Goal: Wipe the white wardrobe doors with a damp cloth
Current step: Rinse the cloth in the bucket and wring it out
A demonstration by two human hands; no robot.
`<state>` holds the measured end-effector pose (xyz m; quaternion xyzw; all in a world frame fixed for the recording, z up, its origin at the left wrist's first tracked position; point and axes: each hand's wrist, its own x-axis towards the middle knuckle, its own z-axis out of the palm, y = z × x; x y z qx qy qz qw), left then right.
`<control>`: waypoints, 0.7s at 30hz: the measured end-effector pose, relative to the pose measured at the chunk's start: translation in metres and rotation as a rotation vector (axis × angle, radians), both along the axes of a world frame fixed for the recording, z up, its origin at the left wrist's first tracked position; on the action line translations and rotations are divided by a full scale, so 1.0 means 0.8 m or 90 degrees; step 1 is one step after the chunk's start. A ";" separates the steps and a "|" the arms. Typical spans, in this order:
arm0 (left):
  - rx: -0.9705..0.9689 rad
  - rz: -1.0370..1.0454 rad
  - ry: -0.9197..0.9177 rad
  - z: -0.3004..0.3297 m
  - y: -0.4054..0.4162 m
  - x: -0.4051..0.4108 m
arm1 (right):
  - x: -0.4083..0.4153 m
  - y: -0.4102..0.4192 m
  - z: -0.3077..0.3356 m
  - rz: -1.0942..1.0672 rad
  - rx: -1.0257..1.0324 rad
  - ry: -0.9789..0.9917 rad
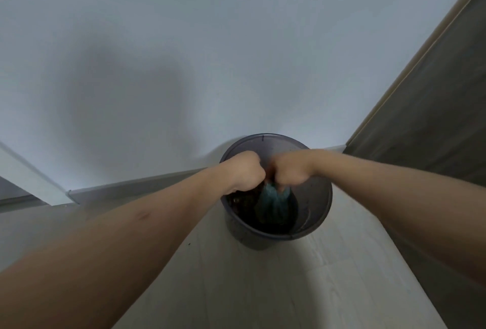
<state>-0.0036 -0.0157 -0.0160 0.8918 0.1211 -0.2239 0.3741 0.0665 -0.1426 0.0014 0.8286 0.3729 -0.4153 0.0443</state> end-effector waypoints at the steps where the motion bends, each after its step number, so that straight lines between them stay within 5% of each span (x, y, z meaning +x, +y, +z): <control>1: -0.018 -0.024 0.036 -0.002 -0.001 0.002 | 0.004 -0.013 0.024 -0.058 0.055 0.014; 4: -0.084 -0.107 0.152 -0.009 -0.003 0.005 | 0.009 -0.046 0.074 -0.223 0.248 0.124; 8: -0.168 -0.074 0.126 -0.018 -0.012 0.007 | -0.002 -0.067 0.094 -0.416 0.373 0.231; 10: -0.153 -0.031 0.096 -0.018 -0.014 0.008 | -0.013 -0.062 0.082 -0.336 0.270 0.057; 13: 0.037 -0.067 0.062 -0.011 -0.015 0.007 | -0.027 -0.038 0.057 -0.073 -0.020 -0.213; 15: 0.129 -0.104 0.046 -0.006 -0.016 0.003 | -0.032 -0.018 0.027 -0.036 -0.069 -0.224; 19: 0.231 -0.132 -0.047 0.003 -0.013 -0.005 | -0.020 0.007 -0.016 -0.082 0.129 -0.146; 21: 0.217 -0.095 -0.078 0.007 -0.010 -0.007 | 0.003 0.012 -0.025 -0.042 0.080 -0.151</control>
